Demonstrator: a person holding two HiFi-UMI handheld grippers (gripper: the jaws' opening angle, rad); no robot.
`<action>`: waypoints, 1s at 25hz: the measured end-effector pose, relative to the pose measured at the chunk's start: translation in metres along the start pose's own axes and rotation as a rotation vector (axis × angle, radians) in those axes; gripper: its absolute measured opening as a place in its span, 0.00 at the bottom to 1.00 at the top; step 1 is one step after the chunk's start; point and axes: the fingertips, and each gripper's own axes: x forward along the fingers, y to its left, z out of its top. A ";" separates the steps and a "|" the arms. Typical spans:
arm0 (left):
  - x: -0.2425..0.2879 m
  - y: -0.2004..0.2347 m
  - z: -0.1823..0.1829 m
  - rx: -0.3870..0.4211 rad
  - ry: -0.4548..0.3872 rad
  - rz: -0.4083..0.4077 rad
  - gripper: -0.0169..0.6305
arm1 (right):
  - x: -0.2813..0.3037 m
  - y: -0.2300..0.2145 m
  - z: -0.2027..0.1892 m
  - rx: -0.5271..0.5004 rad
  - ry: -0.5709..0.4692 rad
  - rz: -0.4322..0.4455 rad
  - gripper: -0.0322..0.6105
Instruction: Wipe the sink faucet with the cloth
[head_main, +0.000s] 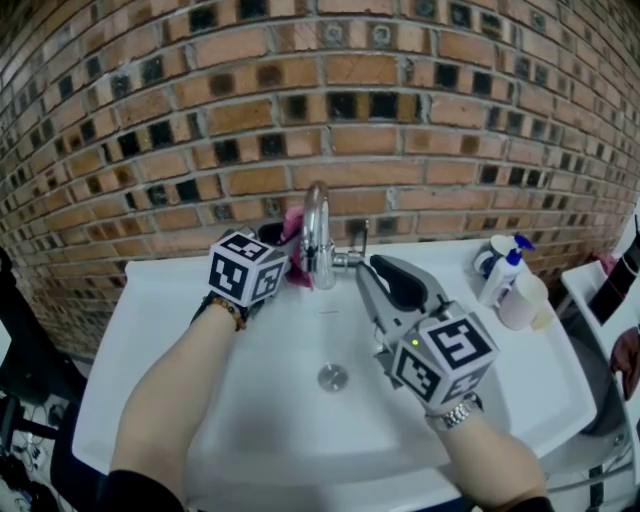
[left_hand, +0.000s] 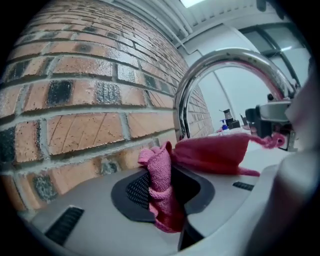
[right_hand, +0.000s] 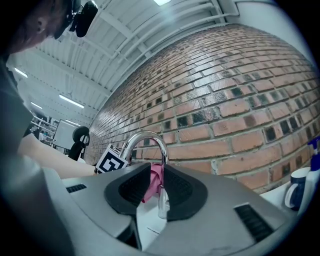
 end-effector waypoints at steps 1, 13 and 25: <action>0.001 -0.001 -0.004 0.012 0.012 0.000 0.15 | 0.000 0.000 0.000 0.000 0.000 0.000 0.19; -0.005 -0.004 -0.021 0.015 0.046 0.027 0.15 | 0.000 -0.001 -0.003 -0.003 0.008 -0.001 0.19; -0.013 -0.007 -0.037 0.002 0.072 0.048 0.15 | 0.000 -0.001 -0.005 -0.004 0.015 -0.003 0.19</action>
